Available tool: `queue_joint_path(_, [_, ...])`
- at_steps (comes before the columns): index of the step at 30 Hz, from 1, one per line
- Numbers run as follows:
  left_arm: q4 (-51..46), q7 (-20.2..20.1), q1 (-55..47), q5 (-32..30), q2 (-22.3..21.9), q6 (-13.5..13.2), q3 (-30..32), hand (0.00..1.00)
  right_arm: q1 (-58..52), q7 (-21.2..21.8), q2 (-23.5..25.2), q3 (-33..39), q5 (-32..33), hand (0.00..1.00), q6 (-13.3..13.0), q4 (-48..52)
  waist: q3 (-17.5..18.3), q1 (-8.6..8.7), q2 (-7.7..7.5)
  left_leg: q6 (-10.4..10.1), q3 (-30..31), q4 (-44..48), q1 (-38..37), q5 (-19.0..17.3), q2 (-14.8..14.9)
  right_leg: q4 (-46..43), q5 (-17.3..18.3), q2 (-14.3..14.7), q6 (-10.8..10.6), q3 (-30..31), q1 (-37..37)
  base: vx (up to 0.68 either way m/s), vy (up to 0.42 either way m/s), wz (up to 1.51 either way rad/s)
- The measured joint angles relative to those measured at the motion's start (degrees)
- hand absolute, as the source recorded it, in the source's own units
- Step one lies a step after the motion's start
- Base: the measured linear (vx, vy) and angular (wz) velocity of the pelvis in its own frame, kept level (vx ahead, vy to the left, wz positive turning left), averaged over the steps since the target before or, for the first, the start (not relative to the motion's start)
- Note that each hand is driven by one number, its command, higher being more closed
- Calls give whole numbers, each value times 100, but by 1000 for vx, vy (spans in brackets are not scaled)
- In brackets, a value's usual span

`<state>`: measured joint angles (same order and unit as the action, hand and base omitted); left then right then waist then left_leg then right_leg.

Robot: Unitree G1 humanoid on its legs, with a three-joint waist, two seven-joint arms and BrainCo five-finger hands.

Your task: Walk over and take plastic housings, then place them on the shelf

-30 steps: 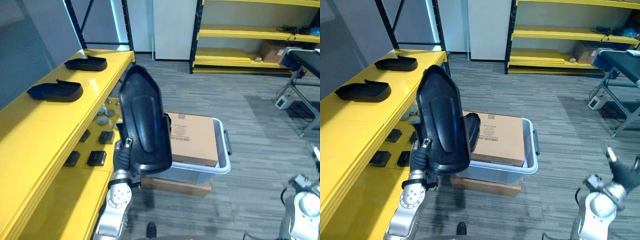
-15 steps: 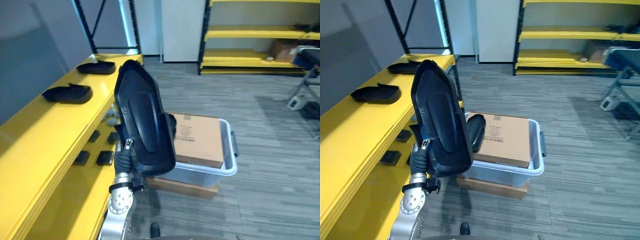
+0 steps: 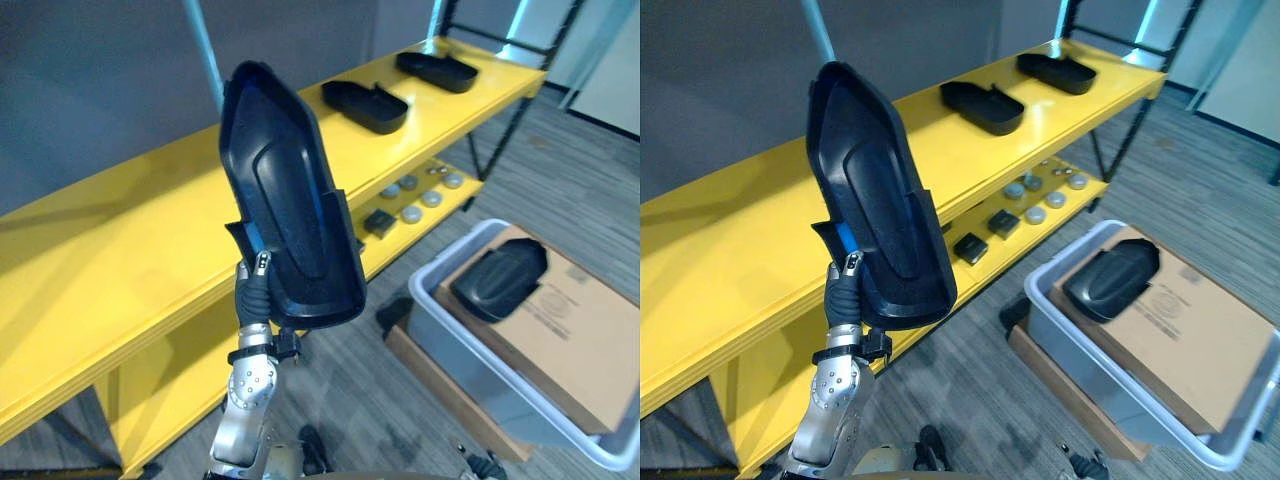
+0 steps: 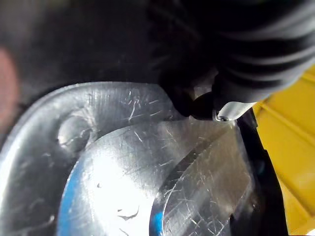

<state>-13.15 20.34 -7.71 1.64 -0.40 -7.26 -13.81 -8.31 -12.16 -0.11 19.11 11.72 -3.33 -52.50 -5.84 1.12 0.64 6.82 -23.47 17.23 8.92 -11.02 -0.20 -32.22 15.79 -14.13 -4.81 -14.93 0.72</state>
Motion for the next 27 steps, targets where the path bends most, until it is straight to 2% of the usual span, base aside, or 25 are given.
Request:
queue_joint_path(1, [0, -2, 1, -4, 40, 0, -2, 100, 5, -1, -9, -5, -7, 0, -2, 5, -1, 22, -2, 65, 43, -122, -191, 42, -47, -25, 87, 233, 2, 461, 294, 127, 74, 39])
queue_joint_path(3, [-1, -15, 32, -7, 57, -1, -11, 100, -33, 0, 4, -130, 6, 0, -4, 73, -13, 142, -25, 88, 300, -188, -444, 54, -213, -35, 99, 544, 20, 987, 760, 166, 54, 68])
queue_joint_path(5, [-3, -17, 59, -7, 21, -1, -58, 100, -146, 0, 20, -217, -8, 0, -7, 317, -37, 183, -68, 78, 575, -136, -579, 40, -367, -42, 93, 725, 22, 1455, 1063, 153, 9, 108])
queue_joint_path(6, [-48, -16, 52, -8, -30, -1, -145, 100, -265, 0, 56, -237, -12, 0, -11, 499, -52, 168, -105, 139, 800, -73, -617, -65, -451, -18, 37, 803, 12, 1740, 1191, 131, -14, 123])
queue_joint_path(7, [-81, -14, 47, -8, -55, -1, -174, 100, -304, 0, 89, -259, -23, 0, -11, 535, -67, 151, -161, 134, 883, -47, -650, -116, -507, 16, 4, 785, -29, 1794, 1202, 107, -26, 102])
queue_joint_path(9, [-188, -3, -43, -7, -177, -9, -163, 100, -456, 13, 140, -370, -60, 0, -2, 646, -16, -82, -275, 39, 1014, 34, -703, -291, -609, 268, -46, 712, -84, 1786, 1188, 104, -59, 42])
queue_joint_path(10, [-194, -2, -42, -6, -192, -14, -160, 100, -479, 28, 157, -403, -62, 0, -2, 681, 7, -127, -312, -12, 1057, 63, -717, -344, -609, 410, -71, 721, -74, 1770, 1130, 133, -93, 27])
queue_joint_path(12, [-193, -29, -45, 1, -290, -22, -195, 100, -494, 108, 206, -418, -71, 0, -3, 725, 83, -166, -175, -162, 1116, 88, -728, -452, -434, 1022, -665, 826, -18, 1567, 835, 154, -84, 13])
queue_joint_path(14, [-186, -99, -45, 0, -288, -26, -213, 100, -495, 114, 209, -418, -100, 0, -5, 737, 167, -170, -94, -224, 1206, 49, -733, -354, -323, 1397, -863, 936, -3, 1430, 635, 161, -64, 7])
queue_joint_path(19, [39, -158, -41, 0, -288, -15, -211, 100, -558, 118, 234, -412, -111, 0, -4, 645, 321, -38, -179, -608, 1266, -382, -1044, -104, -255, 2068, -975, 1005, 158, 1191, 192, 233, -95, 17])
queue_joint_path(24, [409, -149, -13, -6, -287, 65, -219, 100, -560, 123, 231, -408, -122, 0, -15, 597, 367, -32, -172, -694, 1257, -591, -1148, -25, -165, 2364, -1037, 1127, 250, 1186, 53, 115, -76, -2])
queue_joint_path(27, [770, -111, 164, -13, -278, 205, -215, 100, -559, 124, 215, -396, -127, 0, -28, 564, 406, -14, -157, -730, 1246, -726, -1167, 16, -87, 2478, -1079, 1225, 314, 1191, 53, 63, -67, -5])
